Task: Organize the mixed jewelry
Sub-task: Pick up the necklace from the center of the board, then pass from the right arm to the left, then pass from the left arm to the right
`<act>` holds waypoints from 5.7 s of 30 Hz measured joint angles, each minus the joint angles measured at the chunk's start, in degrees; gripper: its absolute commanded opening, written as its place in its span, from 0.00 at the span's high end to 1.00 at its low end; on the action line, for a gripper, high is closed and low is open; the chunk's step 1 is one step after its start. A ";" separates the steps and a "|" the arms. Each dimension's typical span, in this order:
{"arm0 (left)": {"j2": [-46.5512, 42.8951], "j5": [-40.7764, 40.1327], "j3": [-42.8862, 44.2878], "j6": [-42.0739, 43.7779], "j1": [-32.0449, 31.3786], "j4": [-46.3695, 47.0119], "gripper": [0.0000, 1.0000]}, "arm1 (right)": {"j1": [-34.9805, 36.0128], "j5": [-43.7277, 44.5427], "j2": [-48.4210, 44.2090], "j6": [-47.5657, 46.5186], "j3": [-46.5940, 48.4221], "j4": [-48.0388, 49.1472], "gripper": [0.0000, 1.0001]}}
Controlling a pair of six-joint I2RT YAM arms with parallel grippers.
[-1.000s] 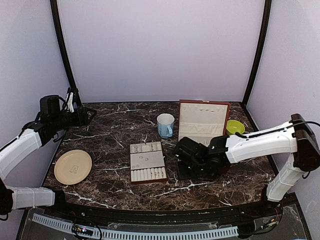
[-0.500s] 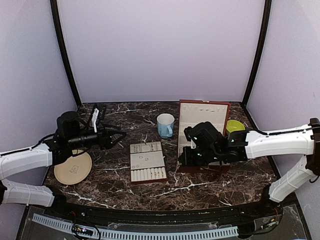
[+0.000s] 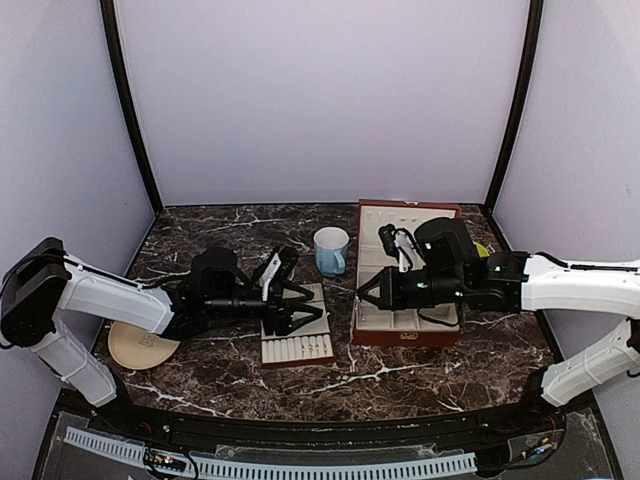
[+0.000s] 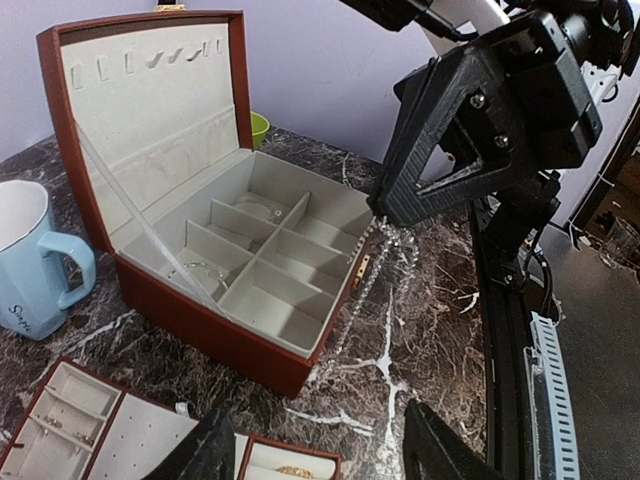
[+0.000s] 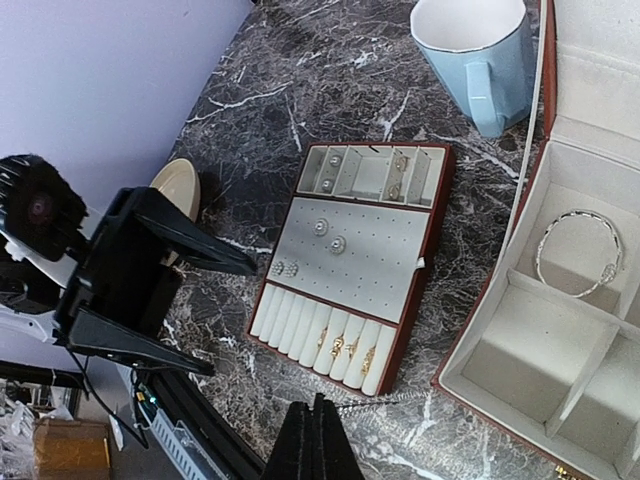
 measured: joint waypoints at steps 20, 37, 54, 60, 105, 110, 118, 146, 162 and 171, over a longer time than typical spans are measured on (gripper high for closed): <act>13.49 -4.72 9.62 6.69 -6.99 3.76 0.59 | -0.26 -1.22 -3.61 -0.39 1.36 0.35 1.00; 16.22 -6.36 12.63 7.91 -8.68 3.26 0.88 | -0.26 -1.79 -3.61 -0.17 1.36 1.55 1.00; 16.52 -6.86 13.00 8.39 -9.66 2.56 1.00 | -0.26 -2.21 -3.61 0.07 1.36 2.14 1.00; 16.15 -9.84 12.57 8.55 -10.01 2.47 1.00 | -0.26 -0.98 -3.72 0.04 1.07 1.97 1.00; 0.81 32.65 13.22 -5.22 -1.99 -36.63 1.00 | 3.45 -22.43 4.15 5.79 -15.26 35.28 0.56; 0.26 35.85 14.86 -3.30 -1.99 -40.06 1.00 | 5.20 -26.36 5.95 4.33 -13.64 39.36 0.64; 0.17 39.39 16.68 -1.05 -1.99 -44.02 1.00 | 6.49 -30.80 8.04 3.58 -13.53 43.80 0.70; 0.17 41.81 16.76 -0.46 -1.99 -45.81 1.00 | 8.17 -34.82 12.55 2.36 -9.77 44.30 0.86; 0.17 42.16 16.76 -0.72 -1.99 -46.03 1.00 | 8.17 -34.77 12.61 1.81 -9.77 43.74 1.00; -0.31 41.13 16.72 -1.16 -1.99 -46.12 0.57 | 8.17 -33.46 12.39 1.77 -9.88 43.43 1.00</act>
